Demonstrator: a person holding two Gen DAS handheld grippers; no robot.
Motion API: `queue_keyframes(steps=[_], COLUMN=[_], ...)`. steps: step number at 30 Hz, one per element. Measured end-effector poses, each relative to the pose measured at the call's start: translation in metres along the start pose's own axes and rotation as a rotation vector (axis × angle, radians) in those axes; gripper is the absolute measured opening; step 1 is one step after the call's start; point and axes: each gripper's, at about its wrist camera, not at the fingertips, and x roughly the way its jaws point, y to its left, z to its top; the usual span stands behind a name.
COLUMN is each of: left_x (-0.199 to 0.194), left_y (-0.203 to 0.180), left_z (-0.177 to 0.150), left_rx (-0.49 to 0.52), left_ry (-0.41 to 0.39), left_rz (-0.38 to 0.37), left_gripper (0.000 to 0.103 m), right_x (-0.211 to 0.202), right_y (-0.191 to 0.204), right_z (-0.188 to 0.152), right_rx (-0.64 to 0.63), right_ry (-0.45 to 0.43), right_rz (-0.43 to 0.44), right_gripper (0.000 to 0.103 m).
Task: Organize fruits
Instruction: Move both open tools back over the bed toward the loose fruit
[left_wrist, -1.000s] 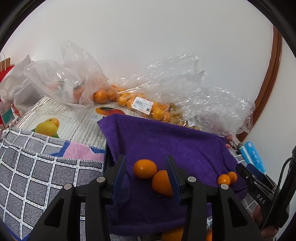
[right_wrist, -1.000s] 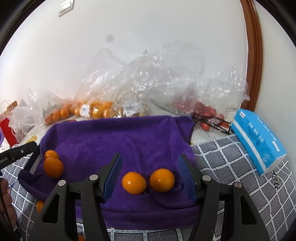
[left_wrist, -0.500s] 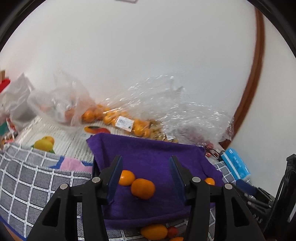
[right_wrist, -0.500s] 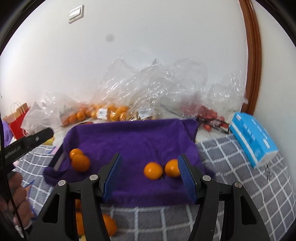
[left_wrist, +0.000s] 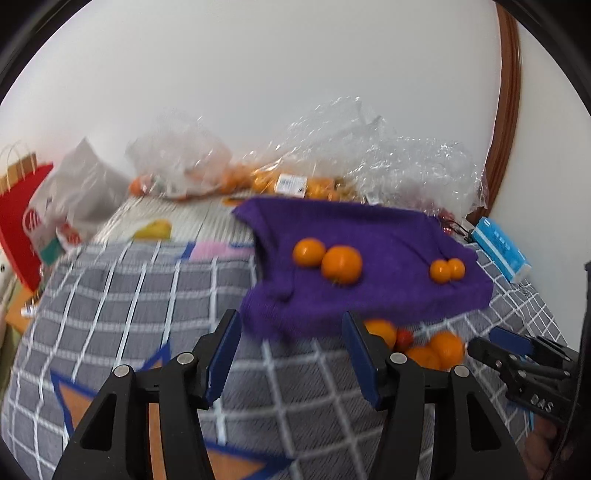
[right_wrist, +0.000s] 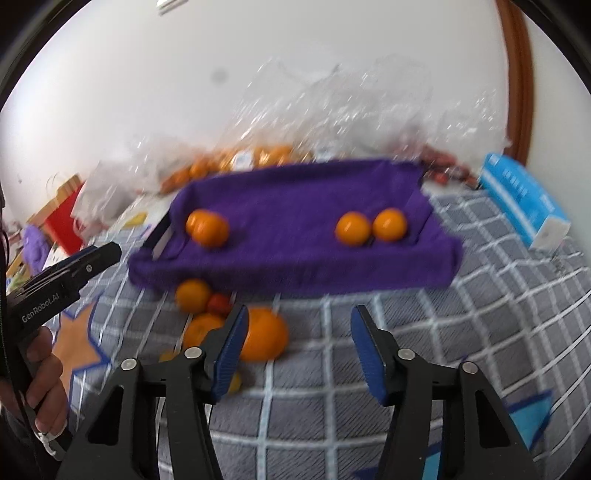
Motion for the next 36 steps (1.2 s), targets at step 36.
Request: queue_keyframes(steps=[36], left_x=[0.019], left_y=[0.03], left_z=[-0.025], left_rx=[-0.139], left_ry=[0.123], left_rz=[-0.076], left_gripper=[0.058], right_x=[0.025], right_y=[0.009], right_z=[-0.015], right_rx=[-0.075], right_ry=[0.059], right_rz=[0.018], right_gripper=[0.042])
